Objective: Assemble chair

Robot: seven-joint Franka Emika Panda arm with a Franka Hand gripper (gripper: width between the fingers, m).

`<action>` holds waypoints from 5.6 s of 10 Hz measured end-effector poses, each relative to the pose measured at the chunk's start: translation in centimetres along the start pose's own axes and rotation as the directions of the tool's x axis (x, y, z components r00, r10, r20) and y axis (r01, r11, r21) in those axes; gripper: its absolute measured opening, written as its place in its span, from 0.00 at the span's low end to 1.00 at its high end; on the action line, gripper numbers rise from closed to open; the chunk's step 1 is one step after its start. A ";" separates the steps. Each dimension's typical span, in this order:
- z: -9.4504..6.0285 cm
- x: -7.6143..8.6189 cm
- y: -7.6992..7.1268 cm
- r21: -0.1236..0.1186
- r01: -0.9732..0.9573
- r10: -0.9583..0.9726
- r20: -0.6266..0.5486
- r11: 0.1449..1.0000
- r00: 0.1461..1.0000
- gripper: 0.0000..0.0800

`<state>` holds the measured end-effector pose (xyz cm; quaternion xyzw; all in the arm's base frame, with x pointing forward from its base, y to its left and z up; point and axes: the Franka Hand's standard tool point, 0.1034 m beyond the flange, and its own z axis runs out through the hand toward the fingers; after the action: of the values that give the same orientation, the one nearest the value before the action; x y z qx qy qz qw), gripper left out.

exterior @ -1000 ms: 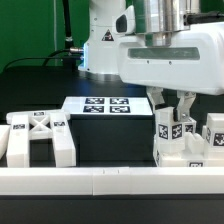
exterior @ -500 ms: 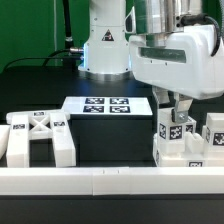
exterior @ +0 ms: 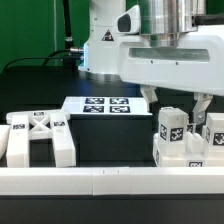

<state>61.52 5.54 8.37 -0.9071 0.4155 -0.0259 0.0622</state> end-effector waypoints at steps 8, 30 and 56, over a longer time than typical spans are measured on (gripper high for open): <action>0.0 0.7 0.4 -0.035 0.758 -0.759 -0.002 0.651 0.651 0.81; 0.1 1.6 -0.6 0.031 -0.076 0.077 -0.034 0.997 0.996 0.67; 0.9 1.4 -1.0 -0.001 0.191 -0.190 -0.107 0.982 0.976 0.36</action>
Offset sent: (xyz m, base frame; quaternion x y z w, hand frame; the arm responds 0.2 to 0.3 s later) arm 0.0023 0.0029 0.0003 -0.0082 0.0135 -0.2062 0.9784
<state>63.24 5.17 7.64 -0.9398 0.3291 -0.0822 0.0416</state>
